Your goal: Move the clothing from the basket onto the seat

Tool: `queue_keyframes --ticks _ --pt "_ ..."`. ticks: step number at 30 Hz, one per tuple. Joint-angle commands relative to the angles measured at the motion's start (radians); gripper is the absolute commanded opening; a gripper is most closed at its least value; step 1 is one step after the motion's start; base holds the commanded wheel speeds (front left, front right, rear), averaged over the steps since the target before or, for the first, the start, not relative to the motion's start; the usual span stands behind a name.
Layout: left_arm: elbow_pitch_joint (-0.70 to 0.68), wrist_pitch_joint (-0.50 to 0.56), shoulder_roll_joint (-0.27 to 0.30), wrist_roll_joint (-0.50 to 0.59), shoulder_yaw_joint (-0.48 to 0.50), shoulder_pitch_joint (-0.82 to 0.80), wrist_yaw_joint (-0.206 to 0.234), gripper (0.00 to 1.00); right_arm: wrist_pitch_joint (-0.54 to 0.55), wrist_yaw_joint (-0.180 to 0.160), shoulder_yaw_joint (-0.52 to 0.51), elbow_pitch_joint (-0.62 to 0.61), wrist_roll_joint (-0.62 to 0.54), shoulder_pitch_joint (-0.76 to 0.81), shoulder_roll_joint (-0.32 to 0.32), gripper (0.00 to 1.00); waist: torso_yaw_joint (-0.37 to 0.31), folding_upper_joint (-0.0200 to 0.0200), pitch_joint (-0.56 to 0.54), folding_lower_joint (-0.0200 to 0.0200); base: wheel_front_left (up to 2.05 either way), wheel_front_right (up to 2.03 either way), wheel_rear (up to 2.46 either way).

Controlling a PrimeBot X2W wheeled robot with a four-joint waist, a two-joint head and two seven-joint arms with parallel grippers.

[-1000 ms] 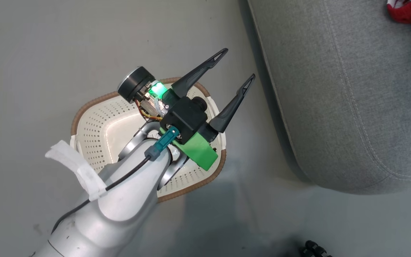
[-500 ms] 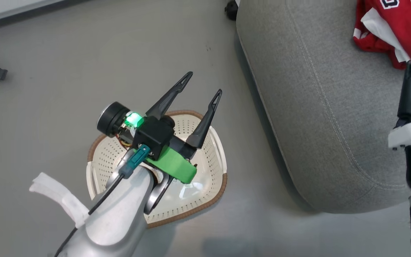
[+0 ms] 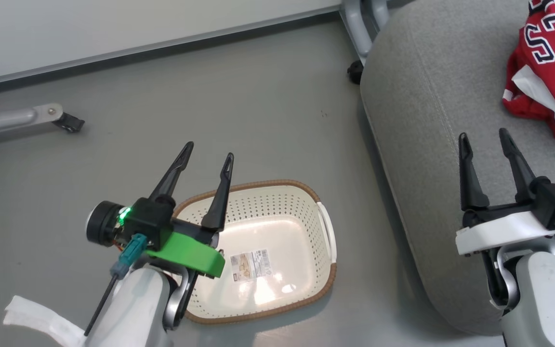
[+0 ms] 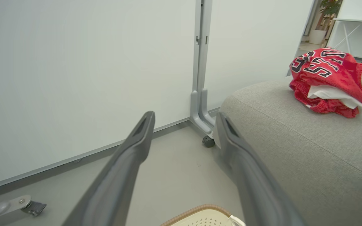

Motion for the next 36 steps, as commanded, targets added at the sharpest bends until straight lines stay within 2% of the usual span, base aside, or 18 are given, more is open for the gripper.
queue_keyframes --ticks 1,8,17,32,36 --pt "-0.004 0.000 -0.001 0.008 0.019 0.026 0.005 1.00 0.000 -0.001 0.009 -0.006 -0.001 0.019 0.000 1.00 0.064 0.0000 -0.061 0.0000 0.00 0.00 0.00" --pt "-0.027 0.000 -0.016 0.023 0.128 0.098 0.010 1.00 0.000 -0.001 0.071 -0.038 -0.013 0.047 0.017 1.00 0.118 0.0000 -0.105 0.0000 0.00 0.00 0.00" --pt "-0.064 0.000 -0.031 0.049 0.230 0.181 0.004 1.00 0.000 -0.001 0.095 -0.091 -0.025 0.112 0.027 1.00 0.141 0.0000 -0.151 0.0000 0.00 0.00 0.00" --pt "-0.079 0.000 -0.052 0.089 0.293 0.269 -0.009 1.00 0.000 -0.001 0.056 -0.127 0.019 0.254 0.028 1.00 0.139 0.0000 -0.204 0.0000 0.00 0.00 0.00" --pt "-0.067 0.000 -0.056 0.090 0.300 0.282 0.001 1.00 0.000 -0.001 0.047 -0.121 0.032 0.277 0.028 1.00 0.137 0.0000 -0.219 0.0000 0.00 0.00 0.00"
